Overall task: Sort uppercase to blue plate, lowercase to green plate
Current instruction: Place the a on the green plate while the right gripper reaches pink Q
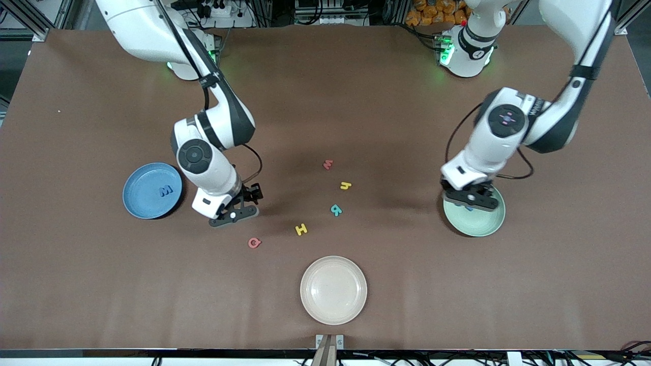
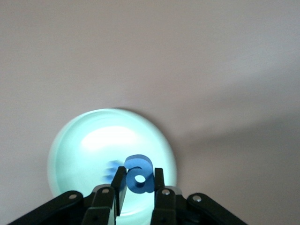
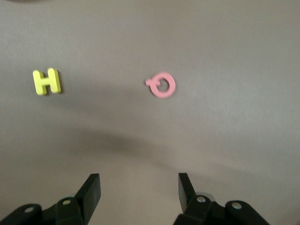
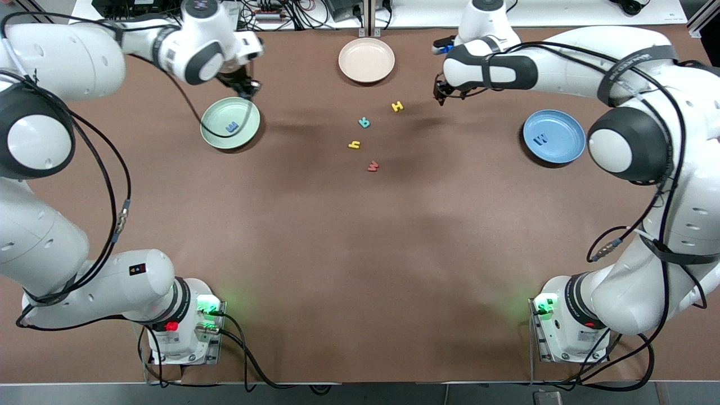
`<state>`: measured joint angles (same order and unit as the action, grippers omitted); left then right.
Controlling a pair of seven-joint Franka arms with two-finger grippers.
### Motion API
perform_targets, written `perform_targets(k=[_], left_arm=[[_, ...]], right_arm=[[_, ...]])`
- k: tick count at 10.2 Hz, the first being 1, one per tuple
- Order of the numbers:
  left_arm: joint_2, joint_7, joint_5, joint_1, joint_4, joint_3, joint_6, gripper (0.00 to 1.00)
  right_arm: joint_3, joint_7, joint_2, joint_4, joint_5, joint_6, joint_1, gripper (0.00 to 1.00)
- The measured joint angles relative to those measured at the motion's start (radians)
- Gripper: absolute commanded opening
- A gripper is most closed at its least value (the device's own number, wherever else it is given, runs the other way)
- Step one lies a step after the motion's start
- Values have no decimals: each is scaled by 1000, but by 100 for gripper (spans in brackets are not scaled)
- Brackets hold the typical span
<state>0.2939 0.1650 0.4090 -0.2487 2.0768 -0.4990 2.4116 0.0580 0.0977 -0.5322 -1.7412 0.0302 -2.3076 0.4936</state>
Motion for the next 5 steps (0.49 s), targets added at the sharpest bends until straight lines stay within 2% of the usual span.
perform_targets(k=[2,3,4,5], left_arm=[[19,-116,-3,-5,2,118,1,0],[48,-121,-4,-7,1,136,5,31],[79,-116,-4,-5,1,137,15,88],[107,-103,-4,-1,0,138,26,100]], right_arm=[[-10,13,-65,54,-28,-21,9,83],[-14,15,-89,65,-38,-65,10,84],[-13,15,-104,69,-45,-96,10,84],[-13,13,-115,71,-54,-109,9,82]])
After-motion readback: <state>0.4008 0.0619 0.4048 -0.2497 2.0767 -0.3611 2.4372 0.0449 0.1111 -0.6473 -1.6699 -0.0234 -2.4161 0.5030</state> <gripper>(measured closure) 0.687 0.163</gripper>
